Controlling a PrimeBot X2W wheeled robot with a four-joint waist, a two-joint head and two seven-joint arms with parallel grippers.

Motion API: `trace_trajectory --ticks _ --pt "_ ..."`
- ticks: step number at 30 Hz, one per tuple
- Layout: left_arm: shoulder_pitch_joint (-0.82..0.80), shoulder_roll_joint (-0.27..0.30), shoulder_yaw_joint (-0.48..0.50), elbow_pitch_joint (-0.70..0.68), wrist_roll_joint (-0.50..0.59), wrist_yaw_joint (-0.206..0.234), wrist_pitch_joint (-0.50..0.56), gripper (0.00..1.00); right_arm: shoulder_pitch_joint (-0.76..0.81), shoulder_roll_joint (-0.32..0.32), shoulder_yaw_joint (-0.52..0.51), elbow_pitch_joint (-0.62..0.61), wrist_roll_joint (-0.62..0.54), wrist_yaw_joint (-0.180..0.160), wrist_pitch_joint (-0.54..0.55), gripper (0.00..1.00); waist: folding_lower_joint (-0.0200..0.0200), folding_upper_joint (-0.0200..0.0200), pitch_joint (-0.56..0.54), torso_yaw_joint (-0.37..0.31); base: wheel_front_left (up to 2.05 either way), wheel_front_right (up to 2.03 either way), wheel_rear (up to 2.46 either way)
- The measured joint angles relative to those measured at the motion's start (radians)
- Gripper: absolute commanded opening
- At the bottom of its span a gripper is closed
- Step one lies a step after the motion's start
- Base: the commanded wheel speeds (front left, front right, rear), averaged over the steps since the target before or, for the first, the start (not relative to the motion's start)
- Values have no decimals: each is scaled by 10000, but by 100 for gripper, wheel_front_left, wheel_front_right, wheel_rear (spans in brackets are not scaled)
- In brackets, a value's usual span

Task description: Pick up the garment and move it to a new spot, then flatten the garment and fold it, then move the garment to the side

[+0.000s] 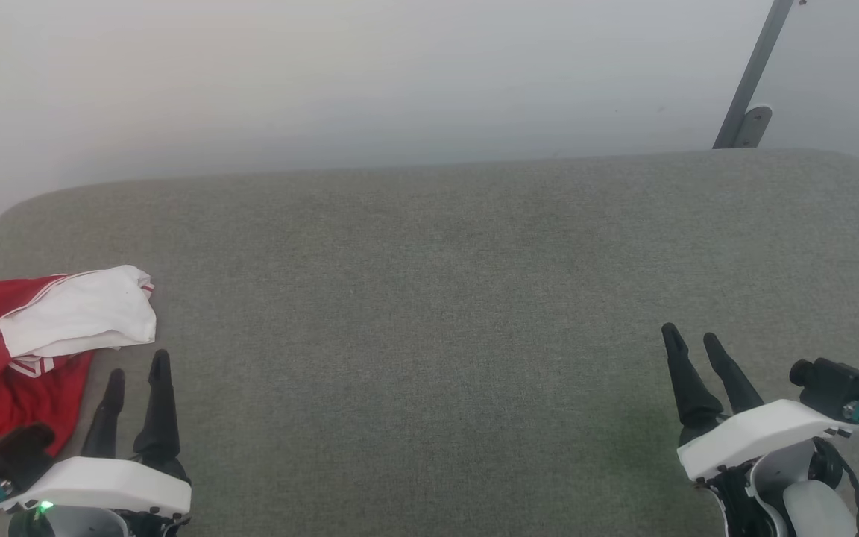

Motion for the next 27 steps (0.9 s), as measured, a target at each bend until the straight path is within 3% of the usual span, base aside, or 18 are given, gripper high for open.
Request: trace_trajectory --ticks 27 --pt "249 -82 403 -270 2558 -119 -619 100 -99 -155 255 -155 -2190 0 -600 100 0 0 35 -22 0 0 0"
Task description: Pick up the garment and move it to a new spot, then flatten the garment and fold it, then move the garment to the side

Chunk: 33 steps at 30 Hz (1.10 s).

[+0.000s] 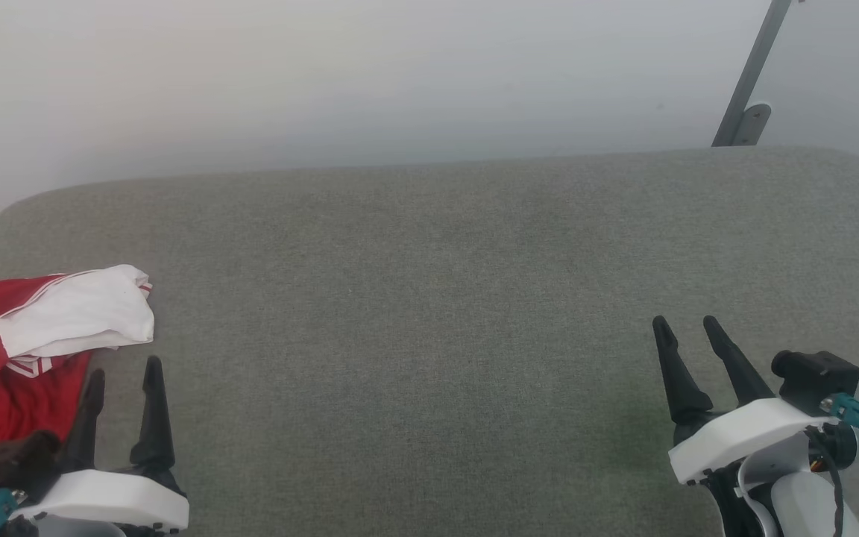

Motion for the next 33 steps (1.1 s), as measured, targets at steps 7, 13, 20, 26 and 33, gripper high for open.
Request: trace_trajectory --ticks 7,13,20,26,33 --pt "116 15 15 -31 537 -15 -134 100 -11 -48 19 12 -554 0 -136 100 1 0 35 -14 0 0 0" --pt "129 42 19 -40 980 -44 -270 100 -65 -63 56 31 -1039 0 -268 100 0 0 62 -12 0 0 0" --pt "142 61 75 -128 1561 -44 -401 100 -81 -59 94 31 -1636 0 -410 100 0 0 78 -4 0 0 0" --pt "150 73 117 -192 1902 -46 -518 100 -112 -65 98 42 -2042 2 -516 100 0 0 83 -9 0 0 0" --pt "174 94 144 -234 2236 -48 -608 100 -119 -63 81 81 -2374 2 -600 100 0 0 49 -25 0 0 0"
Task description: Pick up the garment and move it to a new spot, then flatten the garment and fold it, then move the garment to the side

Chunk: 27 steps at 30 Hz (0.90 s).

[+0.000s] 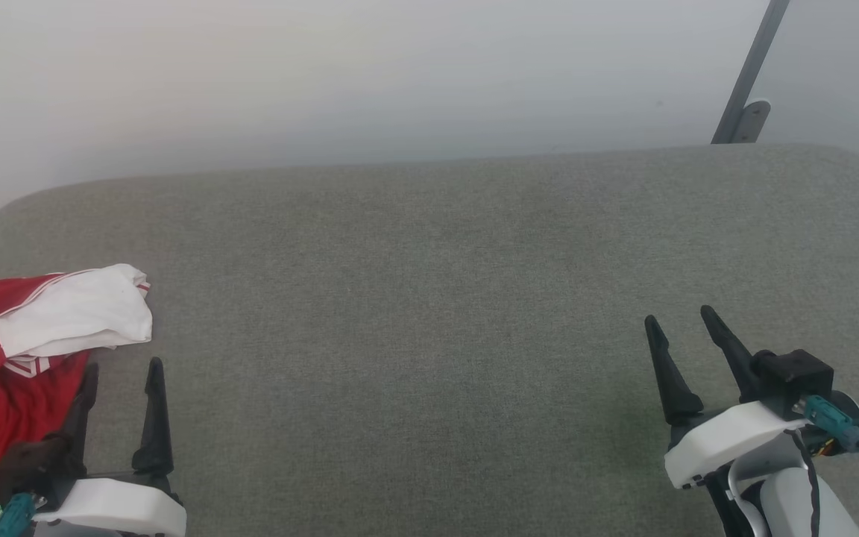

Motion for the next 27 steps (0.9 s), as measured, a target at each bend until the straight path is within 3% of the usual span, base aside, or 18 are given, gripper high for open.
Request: trace_trajectory --ticks 15,27 --pt "2 -10 174 -8 -4 -10 2 100 30 25 -178 -2 -61 0 2 100 0 0 -119 101 0 0 0" --pt "-87 19 677 182 -167 -10 0 100 2 -171 594 -31 134 0 215 100 0 0 -357 1162 0 0 0"
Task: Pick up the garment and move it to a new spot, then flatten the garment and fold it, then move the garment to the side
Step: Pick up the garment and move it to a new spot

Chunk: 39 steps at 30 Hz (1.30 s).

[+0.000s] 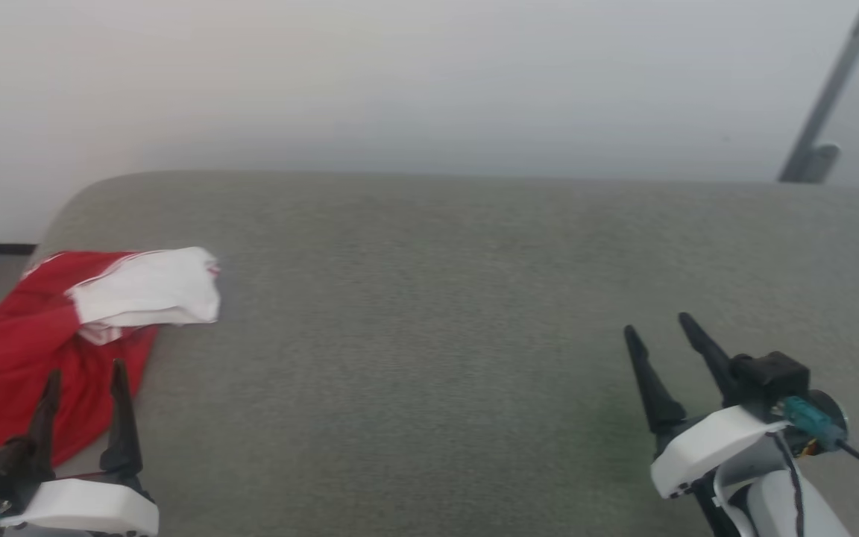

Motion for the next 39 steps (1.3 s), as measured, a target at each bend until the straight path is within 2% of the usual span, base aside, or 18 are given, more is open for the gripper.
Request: trace_trajectory --ticks 15,22,31,39 --pt "202 31 226 -6 -2 0 2 100 -247 -6 1114 391 330 0 -6 100 0 0 -361 1770 0 0 0" --pt "258 63 215 10 -15 0 0 100 -311 23 1304 575 431 2 -111 100 0 1 -467 2335 0 0 0" --pt "190 92 213 339 8 0 0 100 -401 15 1325 709 510 0 -205 100 0 1 -337 2391 0 0 0" --pt "-885 357 238 1147 -297 0 0 100 -550 -138 1064 508 408 0 -153 100 0 0 116 2058 0 0 0"
